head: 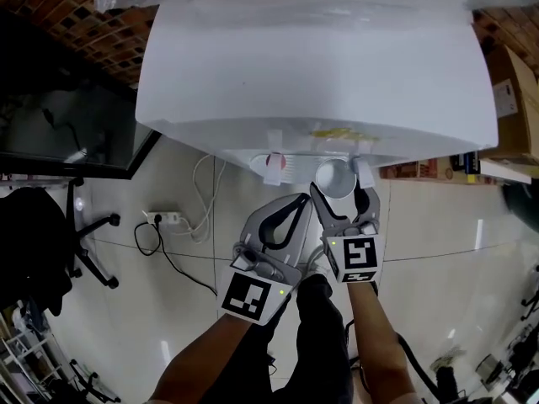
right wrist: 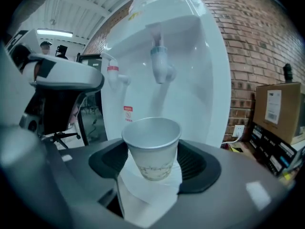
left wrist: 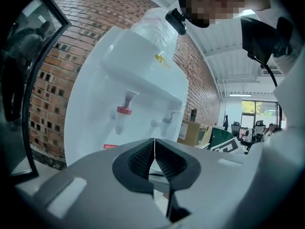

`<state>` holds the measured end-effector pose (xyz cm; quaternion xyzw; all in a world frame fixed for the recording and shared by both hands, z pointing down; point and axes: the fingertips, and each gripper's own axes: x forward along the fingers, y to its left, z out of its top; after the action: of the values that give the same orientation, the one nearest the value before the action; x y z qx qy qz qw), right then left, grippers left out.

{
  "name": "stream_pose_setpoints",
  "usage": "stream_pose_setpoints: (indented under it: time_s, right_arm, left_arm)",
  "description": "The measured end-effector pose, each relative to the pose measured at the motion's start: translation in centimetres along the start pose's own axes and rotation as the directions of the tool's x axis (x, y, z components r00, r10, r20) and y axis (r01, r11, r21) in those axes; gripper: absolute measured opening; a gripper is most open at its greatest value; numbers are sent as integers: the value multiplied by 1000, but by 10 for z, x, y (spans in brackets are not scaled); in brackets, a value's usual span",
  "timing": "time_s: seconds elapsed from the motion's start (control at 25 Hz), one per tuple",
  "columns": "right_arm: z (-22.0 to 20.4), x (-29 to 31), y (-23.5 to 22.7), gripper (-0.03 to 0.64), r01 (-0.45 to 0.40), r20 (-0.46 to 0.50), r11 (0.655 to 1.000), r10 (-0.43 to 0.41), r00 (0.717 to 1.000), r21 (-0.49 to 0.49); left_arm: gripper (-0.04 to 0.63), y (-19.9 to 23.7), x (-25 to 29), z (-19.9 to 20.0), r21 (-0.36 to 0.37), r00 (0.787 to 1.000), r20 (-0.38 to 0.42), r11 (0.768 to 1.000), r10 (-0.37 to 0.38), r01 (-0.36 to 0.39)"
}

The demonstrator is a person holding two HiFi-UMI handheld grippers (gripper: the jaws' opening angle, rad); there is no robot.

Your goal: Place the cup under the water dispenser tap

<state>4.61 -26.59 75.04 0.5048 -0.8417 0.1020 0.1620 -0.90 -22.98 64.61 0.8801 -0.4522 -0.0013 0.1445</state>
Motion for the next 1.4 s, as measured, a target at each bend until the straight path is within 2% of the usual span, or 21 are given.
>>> stream_pose_setpoints:
  time_s: [0.28, 0.48, 0.64, 0.76, 0.96, 1.2, 1.4]
  right_arm:
    - [-21, 16, -7, 328, 3, -11, 1000, -2, 1000, 23]
    - [-22, 24, -10, 328, -2, 13, 999, 1, 1000, 47]
    - [-28, 26, -11, 333, -10, -4, 997, 10, 1000, 76]
    - [-35, 27, -8, 410, -20, -28, 996, 22, 999, 85]
    - [-37, 21, -5, 417, -18, -35, 997, 21, 999, 79]
    - [-21, -1, -6, 417, -4, -41, 996, 8, 999, 89]
    - [15, -43, 6, 417, 0, -53, 994, 7, 999, 112]
  left_arm:
    - [0, -3, -2, -6, -6, 1000, -17, 1000, -8, 8]
    - [0, -4, -7, -12, -8, 999, -36, 1000, -6, 6]
    - [0, -2, -8, -13, -6, 999, -40, 1000, 6, -6]
    - [0, -1, -9, -14, -11, 999, -37, 1000, 11, -12]
    - [0, 0, -11, -17, -15, 999, -44, 1000, 11, -12]
    - [0, -2, -14, -7, -26, 999, -44, 1000, 8, -9]
    - [0, -14, -24, 18, -54, 1000, -30, 999, -3, 1]
